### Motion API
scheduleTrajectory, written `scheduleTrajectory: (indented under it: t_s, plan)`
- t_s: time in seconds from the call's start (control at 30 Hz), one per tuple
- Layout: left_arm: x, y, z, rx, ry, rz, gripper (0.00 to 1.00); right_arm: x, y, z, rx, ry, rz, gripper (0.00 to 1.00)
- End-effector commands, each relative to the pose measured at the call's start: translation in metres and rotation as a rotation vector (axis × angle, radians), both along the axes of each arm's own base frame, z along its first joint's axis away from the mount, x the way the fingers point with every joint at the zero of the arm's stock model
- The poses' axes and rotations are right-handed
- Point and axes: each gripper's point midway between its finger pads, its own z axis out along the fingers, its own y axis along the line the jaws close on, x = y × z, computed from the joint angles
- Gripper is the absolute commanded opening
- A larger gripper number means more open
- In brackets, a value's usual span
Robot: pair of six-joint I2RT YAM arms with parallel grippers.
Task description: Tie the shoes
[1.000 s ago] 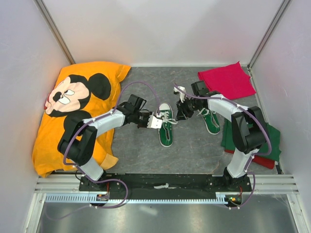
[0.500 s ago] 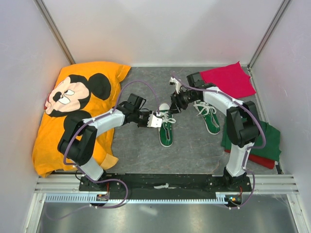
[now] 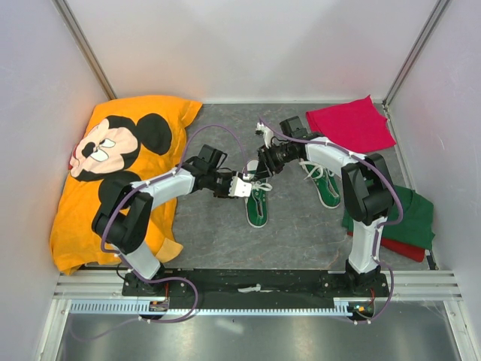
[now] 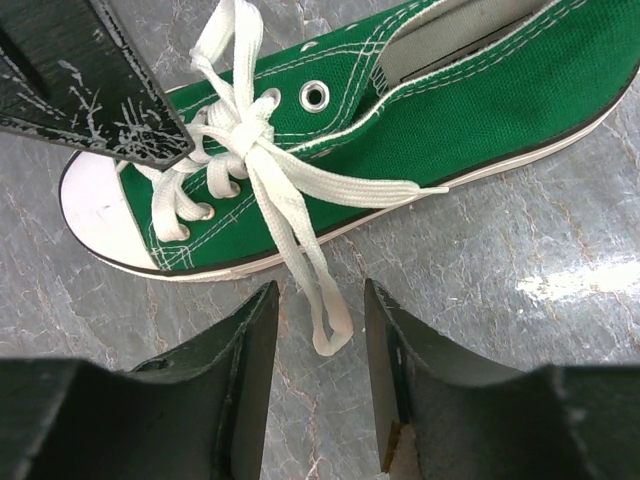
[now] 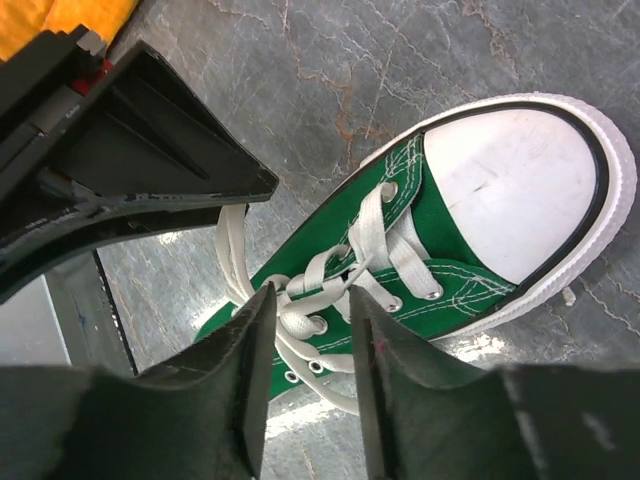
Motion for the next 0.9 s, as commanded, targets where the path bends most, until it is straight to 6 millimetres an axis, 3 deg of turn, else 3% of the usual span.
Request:
scheduleTrajectory:
  t_s: [0.0,0.1,0.2,0.53,0.87]
  plan:
    - [0.013,-0.012,0.014,-0.045,-0.024,0.001,0.48,0.011,0.011,0.017,0.051,-0.027,-0.001,0.36]
    - [0.012,-0.012,0.014,-0.045,-0.024,0.001,0.49,0.01,0.011,0.016,0.053,-0.018,-0.001,0.25]
    - [0.011,-0.012,0.013,-0.043,-0.023,0.0,0.5,0.009,0.01,0.018,0.054,-0.024,0.001,0.01]
    - [0.012,-0.011,0.008,-0.032,-0.019,0.003,0.5,0.017,-0.012,0.033,0.042,-0.075,-0.065,0.0]
    - [0.017,-0.016,0.014,-0.043,-0.029,0.003,0.49,0.012,-0.022,0.027,0.019,-0.071,-0.067,0.0]
